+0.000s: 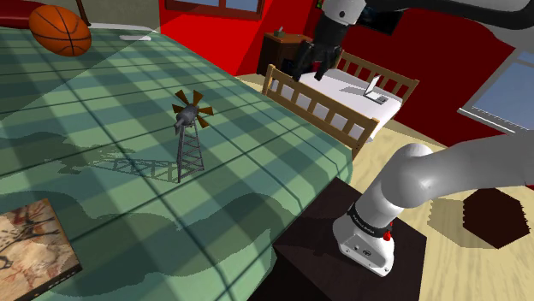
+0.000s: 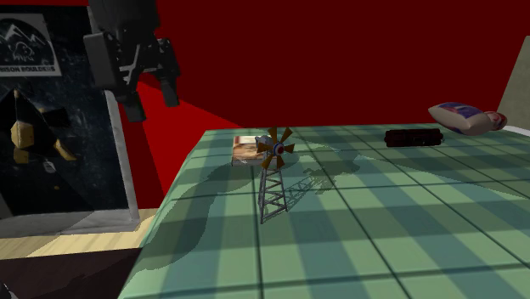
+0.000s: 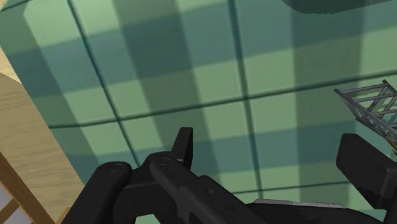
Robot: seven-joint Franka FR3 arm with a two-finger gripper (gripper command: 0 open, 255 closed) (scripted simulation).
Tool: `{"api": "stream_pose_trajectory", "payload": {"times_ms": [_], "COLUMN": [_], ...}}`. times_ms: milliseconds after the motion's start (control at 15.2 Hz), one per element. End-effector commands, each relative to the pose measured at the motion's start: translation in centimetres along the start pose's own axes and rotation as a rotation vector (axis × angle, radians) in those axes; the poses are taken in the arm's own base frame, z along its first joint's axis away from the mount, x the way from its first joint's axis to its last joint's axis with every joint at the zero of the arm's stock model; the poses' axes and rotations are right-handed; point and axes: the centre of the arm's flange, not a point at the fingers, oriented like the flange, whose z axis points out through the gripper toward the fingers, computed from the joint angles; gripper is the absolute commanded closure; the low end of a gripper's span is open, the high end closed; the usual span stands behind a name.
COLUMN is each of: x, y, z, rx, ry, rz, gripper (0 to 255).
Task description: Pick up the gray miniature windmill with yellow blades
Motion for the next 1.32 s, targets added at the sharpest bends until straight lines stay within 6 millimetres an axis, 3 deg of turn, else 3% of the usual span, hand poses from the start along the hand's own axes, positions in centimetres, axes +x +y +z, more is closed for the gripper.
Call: {"api": "stream_pose_trajectory", "payload": {"times_ms": [0, 594, 1254], "x": [0.2, 3.2, 8.8], "y": [-2.4, -13.0, -23.7], "z": [1.2, 6.0, 11.6], "rx": [-0.001, -0.006, -0.012], "ry": [-0.009, -0.049, -0.094], "rz": [0.05, 0.258, 0.489], "gripper": [0, 0, 0]}}
